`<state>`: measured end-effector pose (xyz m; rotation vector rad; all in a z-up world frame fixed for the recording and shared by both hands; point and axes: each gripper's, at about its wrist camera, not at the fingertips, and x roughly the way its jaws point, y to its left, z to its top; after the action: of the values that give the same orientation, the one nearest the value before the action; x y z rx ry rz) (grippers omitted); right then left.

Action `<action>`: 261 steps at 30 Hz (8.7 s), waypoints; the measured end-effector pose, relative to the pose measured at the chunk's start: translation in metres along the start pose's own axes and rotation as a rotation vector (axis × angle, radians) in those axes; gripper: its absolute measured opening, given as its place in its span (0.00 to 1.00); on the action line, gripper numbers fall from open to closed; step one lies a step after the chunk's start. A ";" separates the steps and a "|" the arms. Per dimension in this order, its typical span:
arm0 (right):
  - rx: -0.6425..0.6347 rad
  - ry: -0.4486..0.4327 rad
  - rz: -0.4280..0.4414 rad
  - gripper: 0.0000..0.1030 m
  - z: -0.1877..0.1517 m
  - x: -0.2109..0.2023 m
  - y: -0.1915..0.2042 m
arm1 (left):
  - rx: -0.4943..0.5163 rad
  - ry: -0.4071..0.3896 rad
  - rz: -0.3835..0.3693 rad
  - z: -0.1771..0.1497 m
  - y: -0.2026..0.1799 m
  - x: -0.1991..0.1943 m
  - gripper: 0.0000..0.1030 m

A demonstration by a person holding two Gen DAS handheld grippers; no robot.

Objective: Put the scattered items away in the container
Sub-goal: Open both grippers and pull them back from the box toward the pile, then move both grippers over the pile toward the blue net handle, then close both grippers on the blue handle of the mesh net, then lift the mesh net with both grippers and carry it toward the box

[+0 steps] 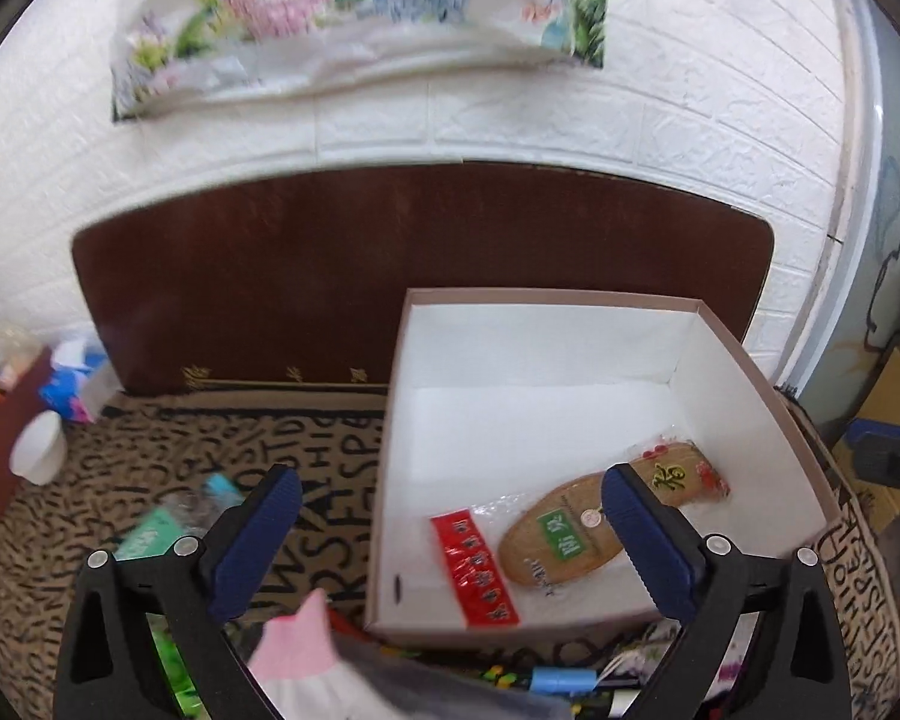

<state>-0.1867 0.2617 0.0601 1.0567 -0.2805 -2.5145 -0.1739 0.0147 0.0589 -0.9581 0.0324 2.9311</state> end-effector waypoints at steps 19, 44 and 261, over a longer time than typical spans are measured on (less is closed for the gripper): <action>-0.205 0.096 -0.011 0.82 -0.198 -0.071 0.049 | 0.136 0.125 -0.259 -0.143 -0.031 -0.095 1.00; -0.067 0.139 -0.034 0.82 -0.238 -0.067 0.006 | 0.104 0.241 -0.436 -0.132 -0.033 -0.053 0.99; 0.146 0.116 0.332 0.17 -0.059 -0.024 -0.049 | 0.727 0.308 -0.481 -0.050 -0.073 -0.026 0.33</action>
<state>-0.1423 0.3142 0.0182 1.1049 -0.5631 -2.1555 -0.1186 0.0846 0.0336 -1.0645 0.7112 2.0526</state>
